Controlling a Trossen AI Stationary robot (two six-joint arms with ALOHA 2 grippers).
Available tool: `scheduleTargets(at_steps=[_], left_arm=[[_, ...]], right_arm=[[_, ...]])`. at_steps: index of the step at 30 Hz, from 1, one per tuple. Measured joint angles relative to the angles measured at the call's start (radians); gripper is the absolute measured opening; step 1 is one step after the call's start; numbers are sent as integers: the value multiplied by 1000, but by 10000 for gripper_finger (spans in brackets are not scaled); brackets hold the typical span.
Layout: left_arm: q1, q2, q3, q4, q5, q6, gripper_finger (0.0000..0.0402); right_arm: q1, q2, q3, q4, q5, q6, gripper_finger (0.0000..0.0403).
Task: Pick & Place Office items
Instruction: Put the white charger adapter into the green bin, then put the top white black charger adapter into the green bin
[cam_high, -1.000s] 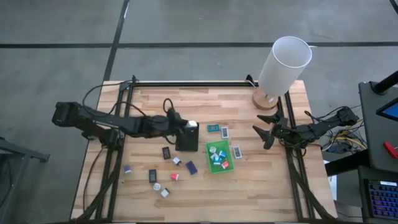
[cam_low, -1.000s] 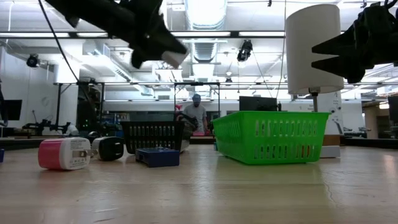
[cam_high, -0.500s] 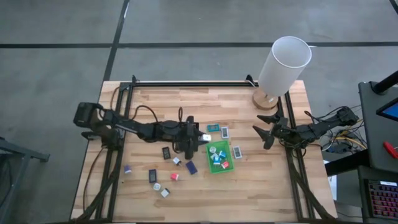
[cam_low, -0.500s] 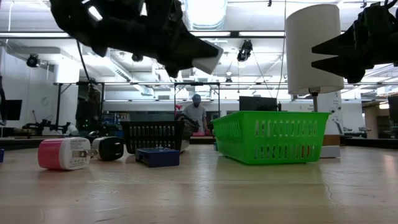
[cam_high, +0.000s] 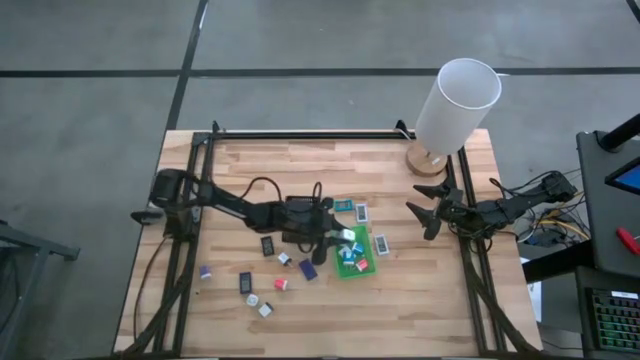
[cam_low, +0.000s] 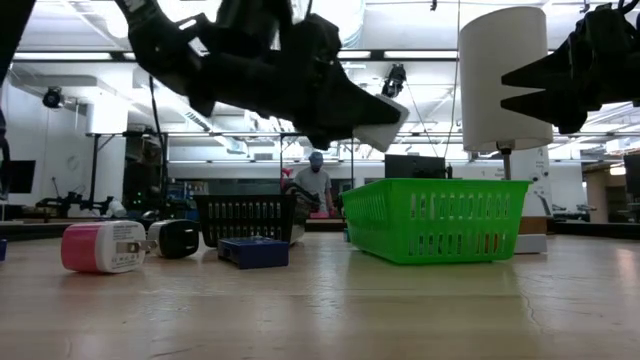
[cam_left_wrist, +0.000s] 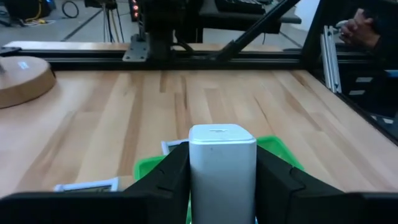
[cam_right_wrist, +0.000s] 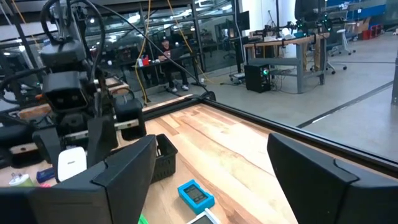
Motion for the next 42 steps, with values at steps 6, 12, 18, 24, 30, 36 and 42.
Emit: scheduleTargets(at_steps=[6,12,18,24,30,36,42], left_arm=[[0,72,39,-1,14,2,131],[0,104,50,-4,14,-15,149],[2,104,50,-3,14,-25,187],[3,104,50,-6,10,-35,216],[7,62,50,-20,0,-35,219],[5,-59,48,-177,-89,-34,218],[-13,-197,40,-378,-183,-82,218]], right_arm=[[0,0,0,0,0,0,295],[0,1,0,0,0,0,299],[0,1,0,0,0,0,307],[0,1,0,0,0,0,306],[0,0,0,0,0,0,297],[0,0,0,0,0,0,296],[0,0,0,0,0,0,305]])
